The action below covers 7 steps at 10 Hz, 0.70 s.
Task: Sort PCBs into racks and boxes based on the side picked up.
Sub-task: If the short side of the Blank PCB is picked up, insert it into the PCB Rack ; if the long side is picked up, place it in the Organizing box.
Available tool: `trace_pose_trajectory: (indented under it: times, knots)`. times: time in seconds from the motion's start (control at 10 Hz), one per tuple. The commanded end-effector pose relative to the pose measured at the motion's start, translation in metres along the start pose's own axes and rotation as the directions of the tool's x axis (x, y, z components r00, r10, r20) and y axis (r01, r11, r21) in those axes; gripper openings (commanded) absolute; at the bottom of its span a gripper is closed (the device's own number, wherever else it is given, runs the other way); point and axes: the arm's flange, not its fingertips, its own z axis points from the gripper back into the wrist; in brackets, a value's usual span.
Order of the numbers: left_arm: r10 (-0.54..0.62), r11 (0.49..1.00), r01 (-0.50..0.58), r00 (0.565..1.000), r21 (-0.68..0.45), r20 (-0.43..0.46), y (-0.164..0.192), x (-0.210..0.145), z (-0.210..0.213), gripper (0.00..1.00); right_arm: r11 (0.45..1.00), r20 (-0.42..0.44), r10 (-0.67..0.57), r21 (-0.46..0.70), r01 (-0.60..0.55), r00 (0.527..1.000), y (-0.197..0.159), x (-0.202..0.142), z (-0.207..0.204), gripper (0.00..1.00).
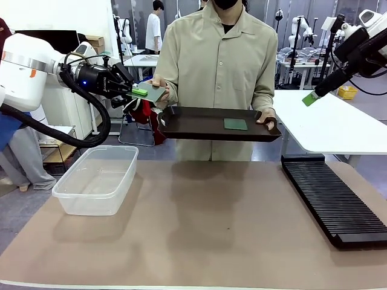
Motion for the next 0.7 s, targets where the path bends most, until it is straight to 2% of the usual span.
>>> trace_pose_trajectory:
  times: [0.0,0.6]
  knots:
    - [-0.002,1.0,0.002,1.0,-0.006,-0.008,-0.0012,-0.0009,0.0013,0.0,1.0,0.007,0.0,0.013,0.0,1.0,0.0003,-0.0007,-0.0002,1.0]
    - [-0.002,1.0,0.002,1.0,-0.006,-0.008,-0.0012,-0.0009,0.0013,0.0,1.0,0.007,0.0,0.013,0.0,1.0,0.0003,-0.0007,-0.0002,1.0]
